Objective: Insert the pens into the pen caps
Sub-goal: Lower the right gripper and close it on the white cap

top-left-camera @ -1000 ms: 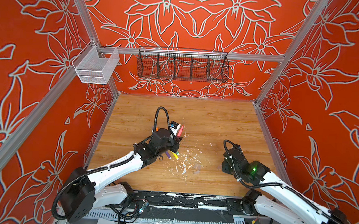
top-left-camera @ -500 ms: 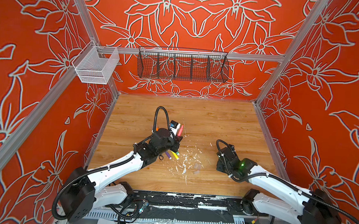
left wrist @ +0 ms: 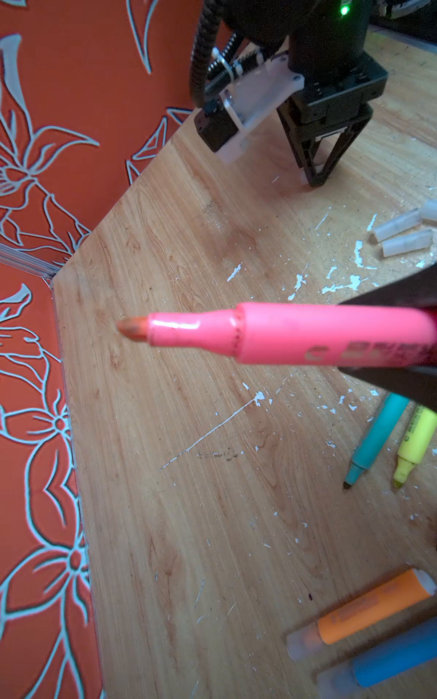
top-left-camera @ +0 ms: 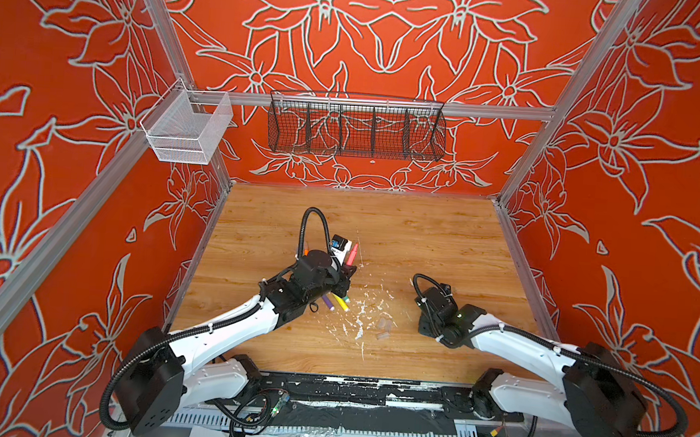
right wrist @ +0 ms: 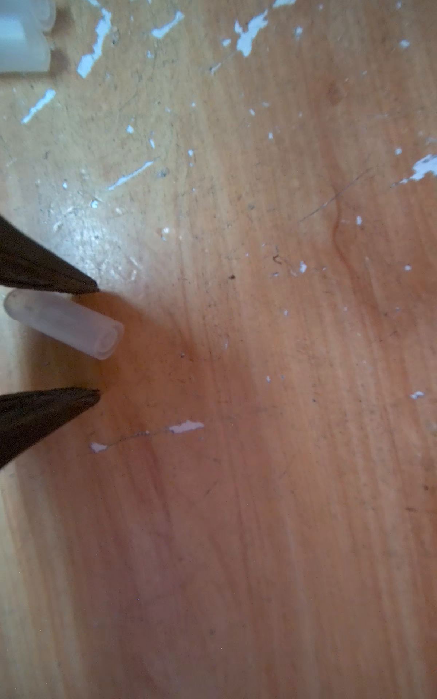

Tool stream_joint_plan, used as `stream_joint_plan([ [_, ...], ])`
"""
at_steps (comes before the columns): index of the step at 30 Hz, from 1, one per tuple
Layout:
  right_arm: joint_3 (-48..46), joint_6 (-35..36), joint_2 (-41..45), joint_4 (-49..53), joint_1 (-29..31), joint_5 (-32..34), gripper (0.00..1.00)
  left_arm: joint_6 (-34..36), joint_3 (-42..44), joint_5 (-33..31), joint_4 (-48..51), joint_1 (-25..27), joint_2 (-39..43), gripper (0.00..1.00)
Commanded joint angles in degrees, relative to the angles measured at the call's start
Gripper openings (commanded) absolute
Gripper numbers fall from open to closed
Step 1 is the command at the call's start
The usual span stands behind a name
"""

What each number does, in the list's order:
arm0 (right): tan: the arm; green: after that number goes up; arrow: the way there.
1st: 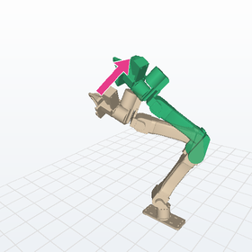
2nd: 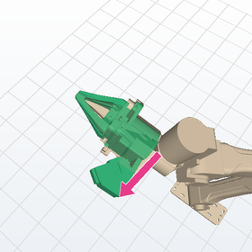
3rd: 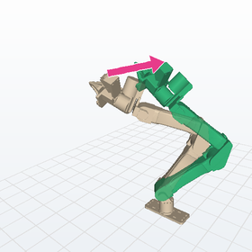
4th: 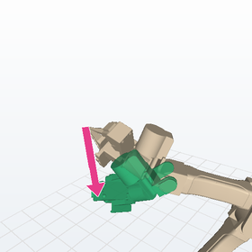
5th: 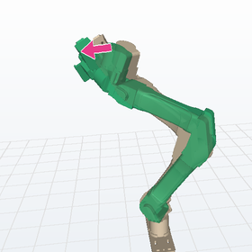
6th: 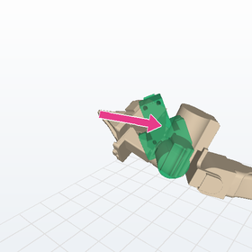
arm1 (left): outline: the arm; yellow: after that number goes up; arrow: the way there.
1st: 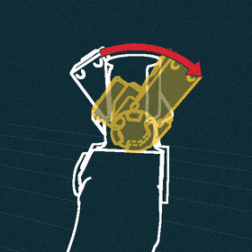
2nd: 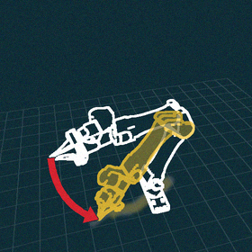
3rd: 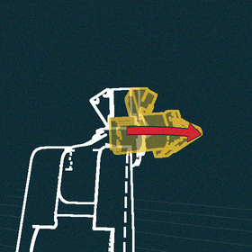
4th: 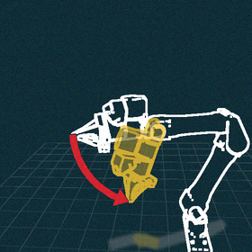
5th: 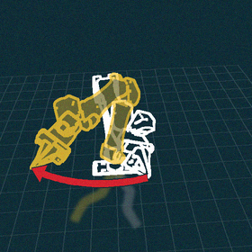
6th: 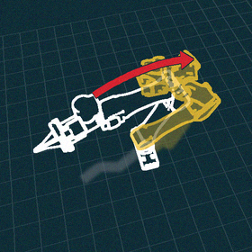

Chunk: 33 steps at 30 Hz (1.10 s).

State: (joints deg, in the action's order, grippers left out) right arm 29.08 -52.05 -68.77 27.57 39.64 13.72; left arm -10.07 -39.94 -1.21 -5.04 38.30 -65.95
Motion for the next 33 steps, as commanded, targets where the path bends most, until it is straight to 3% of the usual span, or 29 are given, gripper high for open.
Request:
stream_joint_plan([
  [1, 0.03, -1.26, -0.31, 1.24, 0.31, 1.73, 0.33, 0.57, 0.39, -0.22, -0.77, -0.16, 1.38, 0.0],
  [5, -0.21, -1.74, -0.23, 2.16, 0.35, 1.95, 0.26, 0.58, 0.47, -0.46, -0.5, -0.16, 2.0, 0.0],
  [19, 0.61, -1.29, -4.94, 1.11, 0.35, 1.92, 0.31, 0.75, 0.93, -0.66, -0.41, -0.16, 3.61, 0.0],
  [27, 1.06, -1.31, -6.27, 1.07, 0.35, 1.31, 0.18, 0.84, 1.14, -0.98, -0.24, -0.15, 4.35, 0.0],
  [30, 0.88, -1.49, -5.33, 1.85, 0.35, 1.4, 0.18, 0.76, 1.19, -0.9, -0.32, -0.16, 4.43, 0.0],
  [33, 0.49, -1.51, -4.04, 2.55, 0.36, 1.47, 0.26, 0.75, 1.18, -0.72, -0.41, -0.16, 4.26, 0.0],
])
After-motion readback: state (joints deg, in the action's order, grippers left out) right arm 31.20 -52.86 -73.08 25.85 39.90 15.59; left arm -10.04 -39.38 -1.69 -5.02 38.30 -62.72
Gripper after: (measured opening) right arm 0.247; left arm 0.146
